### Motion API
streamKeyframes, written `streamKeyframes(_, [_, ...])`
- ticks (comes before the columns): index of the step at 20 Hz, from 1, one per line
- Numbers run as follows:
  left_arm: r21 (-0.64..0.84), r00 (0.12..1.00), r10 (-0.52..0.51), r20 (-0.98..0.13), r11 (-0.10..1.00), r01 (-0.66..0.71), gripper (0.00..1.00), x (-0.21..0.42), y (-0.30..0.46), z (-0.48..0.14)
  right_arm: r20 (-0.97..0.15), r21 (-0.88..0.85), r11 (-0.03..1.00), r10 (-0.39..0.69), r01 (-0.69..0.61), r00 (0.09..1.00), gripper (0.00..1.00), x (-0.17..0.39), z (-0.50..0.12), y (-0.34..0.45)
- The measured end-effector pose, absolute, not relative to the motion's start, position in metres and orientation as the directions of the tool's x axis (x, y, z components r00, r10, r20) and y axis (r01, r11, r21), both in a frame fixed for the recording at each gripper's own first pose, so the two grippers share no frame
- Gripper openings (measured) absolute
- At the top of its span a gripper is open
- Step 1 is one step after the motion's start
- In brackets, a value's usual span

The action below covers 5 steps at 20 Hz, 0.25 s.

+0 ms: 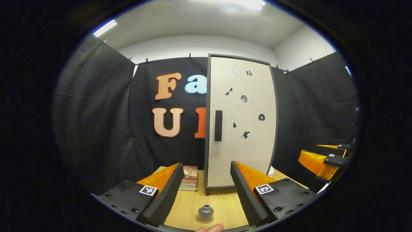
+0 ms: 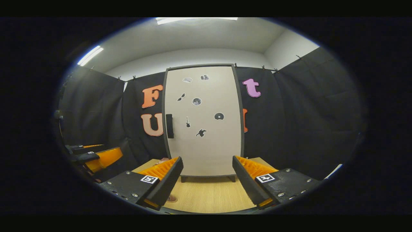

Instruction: Open the cabinet door with the right hand, grasp the bottle in the cabinet with the left hand and place it on the coaster, then close the cabinet door with the right hand.

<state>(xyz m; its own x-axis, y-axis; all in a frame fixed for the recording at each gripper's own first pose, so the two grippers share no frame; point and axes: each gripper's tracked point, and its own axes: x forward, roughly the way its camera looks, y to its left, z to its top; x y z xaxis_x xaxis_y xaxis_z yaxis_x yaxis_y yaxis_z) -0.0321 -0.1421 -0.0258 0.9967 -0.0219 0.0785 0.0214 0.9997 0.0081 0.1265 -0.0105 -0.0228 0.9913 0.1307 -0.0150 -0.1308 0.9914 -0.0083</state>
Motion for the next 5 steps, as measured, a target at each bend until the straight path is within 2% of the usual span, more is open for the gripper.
streamKeyframes(5, [0.0,0.997,-0.009,0.071,1.0,0.009,0.95,-0.0277,-0.1371,-0.029,-0.015,-0.025,0.989,0.142,-0.143,0.99,0.95,0.1302,-0.0215,-0.008])
